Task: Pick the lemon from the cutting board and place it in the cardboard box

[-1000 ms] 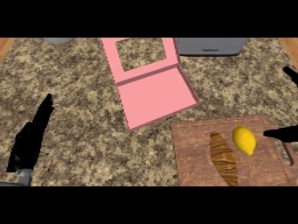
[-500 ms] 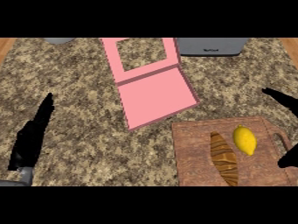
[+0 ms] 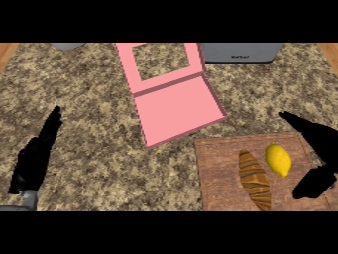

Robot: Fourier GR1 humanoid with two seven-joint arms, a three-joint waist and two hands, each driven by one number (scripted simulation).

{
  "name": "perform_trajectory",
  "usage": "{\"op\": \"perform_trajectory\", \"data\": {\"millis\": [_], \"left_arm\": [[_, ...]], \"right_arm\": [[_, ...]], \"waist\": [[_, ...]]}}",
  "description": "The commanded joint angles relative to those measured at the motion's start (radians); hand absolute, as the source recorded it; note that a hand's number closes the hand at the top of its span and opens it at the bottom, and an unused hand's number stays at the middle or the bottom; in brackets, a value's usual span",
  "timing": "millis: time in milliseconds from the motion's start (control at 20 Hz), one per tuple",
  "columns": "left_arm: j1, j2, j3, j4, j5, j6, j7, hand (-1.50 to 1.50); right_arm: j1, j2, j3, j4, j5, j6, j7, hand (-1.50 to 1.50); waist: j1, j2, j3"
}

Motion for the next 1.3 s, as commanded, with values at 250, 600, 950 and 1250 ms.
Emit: {"op": "perform_trajectory", "data": {"millis": [250, 600, 950, 1250], "left_arm": [[-0.051, -0.057, 0.052, 0.088, -0.065, -0.024, -0.037, 0.00], [-0.022, -0.085, 0.074, -0.014, -0.086, -0.069, 0.044, 0.00], [0.019, -0.103, 0.137, 0.060, -0.105, -0.113, -0.059, 0.00], [0.008, -0.126, 0.118, -0.079, -0.153, -0.119, 0.071, 0.00]], "right_arm": [[0.085, 0.059, -0.067, 0.016, 0.138, 0.077, -0.042, -1.50], [0.024, 0.212, -0.092, 0.104, 0.256, 0.107, -0.054, -1.50], [0.060, 0.287, -0.128, 0.104, 0.355, 0.113, -0.090, -1.50], [0.051, 0.292, -0.205, 0.224, 0.394, 0.103, -0.228, -1.50]], "waist": [[-0.005, 0.001, 0.001], [0.001, 0.001, 0.001], [0.000, 0.001, 0.001], [0.002, 0.001, 0.001]]}}
